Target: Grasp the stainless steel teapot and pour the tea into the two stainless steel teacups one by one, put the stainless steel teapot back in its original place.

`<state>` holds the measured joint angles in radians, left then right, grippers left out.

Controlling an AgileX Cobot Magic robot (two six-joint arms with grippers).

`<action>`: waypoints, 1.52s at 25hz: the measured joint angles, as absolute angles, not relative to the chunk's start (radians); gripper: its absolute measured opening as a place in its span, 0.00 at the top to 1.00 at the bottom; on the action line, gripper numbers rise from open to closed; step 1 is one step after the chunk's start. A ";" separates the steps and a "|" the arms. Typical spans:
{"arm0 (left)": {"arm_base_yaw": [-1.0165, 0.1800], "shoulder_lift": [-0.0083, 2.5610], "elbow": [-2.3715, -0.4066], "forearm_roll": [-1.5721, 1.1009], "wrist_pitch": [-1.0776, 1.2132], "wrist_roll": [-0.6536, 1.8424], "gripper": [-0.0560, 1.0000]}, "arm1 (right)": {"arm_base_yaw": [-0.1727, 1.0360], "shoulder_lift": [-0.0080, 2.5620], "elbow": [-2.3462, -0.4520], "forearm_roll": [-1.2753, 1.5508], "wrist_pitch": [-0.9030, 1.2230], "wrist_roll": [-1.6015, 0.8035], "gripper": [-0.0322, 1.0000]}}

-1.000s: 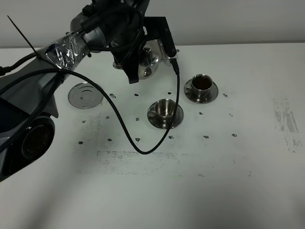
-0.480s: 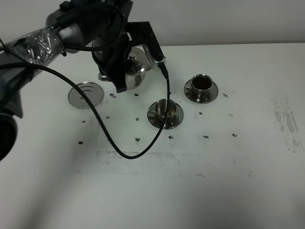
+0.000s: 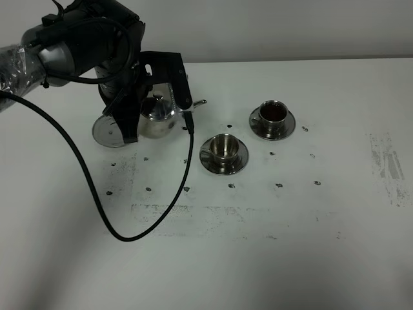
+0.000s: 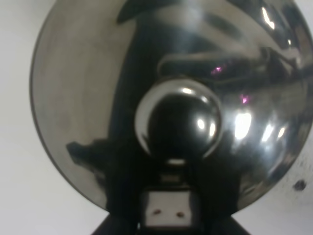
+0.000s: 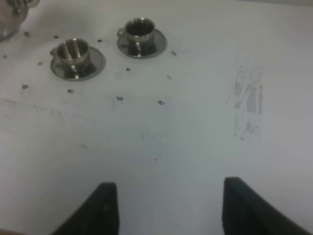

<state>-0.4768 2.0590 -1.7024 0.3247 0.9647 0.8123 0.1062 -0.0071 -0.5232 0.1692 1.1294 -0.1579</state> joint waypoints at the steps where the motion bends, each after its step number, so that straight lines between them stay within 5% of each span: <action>1: -0.477 2.059 -1.701 0.322 0.956 0.839 0.77 | 0.106 -0.007 -0.523 0.169 1.129 -0.158 0.53; 22: -0.485 2.080 -1.693 0.357 0.755 1.279 0.77 | 0.106 -0.007 -0.523 0.169 1.129 -0.158 0.53; 38: -0.514 2.101 -1.693 0.474 0.704 1.317 0.77 | 0.106 -0.007 -0.523 0.169 1.129 -0.158 0.53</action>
<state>-0.5139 2.1010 -1.6928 0.4736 0.7045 1.3168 0.1062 -0.0071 -0.5232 0.1692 1.1294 -0.1579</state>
